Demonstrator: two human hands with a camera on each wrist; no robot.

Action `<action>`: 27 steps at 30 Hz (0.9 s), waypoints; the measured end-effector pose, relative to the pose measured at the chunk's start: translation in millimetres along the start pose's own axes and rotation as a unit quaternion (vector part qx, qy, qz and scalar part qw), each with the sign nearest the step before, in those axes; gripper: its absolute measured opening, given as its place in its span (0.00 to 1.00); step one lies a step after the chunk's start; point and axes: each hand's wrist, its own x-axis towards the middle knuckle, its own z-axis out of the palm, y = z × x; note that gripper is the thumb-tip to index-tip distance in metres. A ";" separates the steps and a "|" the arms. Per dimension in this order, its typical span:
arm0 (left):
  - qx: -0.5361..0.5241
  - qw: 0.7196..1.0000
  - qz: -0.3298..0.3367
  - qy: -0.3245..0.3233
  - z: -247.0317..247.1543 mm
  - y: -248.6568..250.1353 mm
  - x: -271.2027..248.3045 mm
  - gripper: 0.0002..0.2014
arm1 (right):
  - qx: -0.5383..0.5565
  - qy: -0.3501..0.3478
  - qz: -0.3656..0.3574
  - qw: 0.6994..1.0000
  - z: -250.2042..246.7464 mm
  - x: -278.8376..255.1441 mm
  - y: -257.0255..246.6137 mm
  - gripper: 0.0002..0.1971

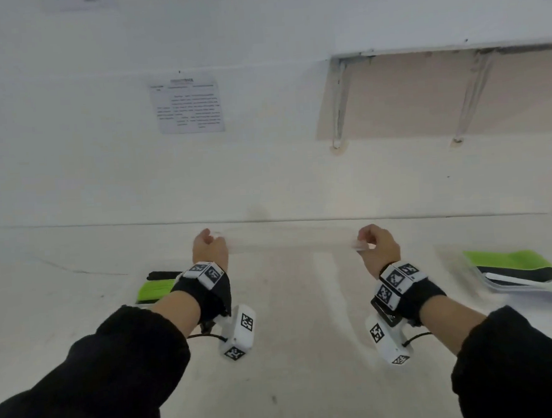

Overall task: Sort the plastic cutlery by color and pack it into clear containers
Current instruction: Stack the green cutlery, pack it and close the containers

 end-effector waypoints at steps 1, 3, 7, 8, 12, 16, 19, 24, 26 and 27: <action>0.000 1.000 0.009 0.001 -17.6 -1.3 3.8 0.25 | 0.003 -0.009 -0.004 1.000 12.4 -8.1 -5.0 0.10; 0.006 1.000 0.016 -0.005 -55.6 -7.7 12.3 0.27 | 0.027 -0.042 0.013 0.999 44.1 -24.5 -15.0 0.11; 0.013 1.000 0.016 -0.008 -121.6 -22.3 30.3 0.26 | 0.184 -0.092 0.127 0.970 97.2 -52.0 -37.4 0.17; 0.026 0.999 0.023 -0.015 -136.3 -25.0 34.4 0.25 | 0.230 -0.092 0.162 0.955 105.1 -58.5 -45.5 0.19; 0.125 0.989 0.057 -0.062 -180.8 -33.7 50.6 0.25 | 0.231 -0.080 0.182 0.952 132.0 -77.4 -66.9 0.19; 0.199 0.973 0.070 -0.094 -196.3 -41.3 65.5 0.25 | 0.155 -0.099 0.174 0.967 143.3 -91.0 -71.7 0.16; 0.227 0.964 0.081 -0.115 -197.8 -46.4 69.6 0.26 | 0.022 -0.095 0.118 0.988 141.0 -98.7 -73.2 0.15; 0.287 0.946 0.100 -0.109 -194.8 -53.8 75.7 0.24 | -0.080 -0.104 0.123 0.984 137.7 -107.1 -81.8 0.19; 0.299 0.945 0.096 -0.092 -193.8 -54.8 77.7 0.23 | -0.097 -0.128 0.127 0.979 137.1 -106.7 -81.6 0.22; 0.305 0.944 0.094 -0.080 -193.6 -54.6 78.7 0.22 | -0.103 -0.134 0.129 0.977 137.3 -106.5 -81.8 0.24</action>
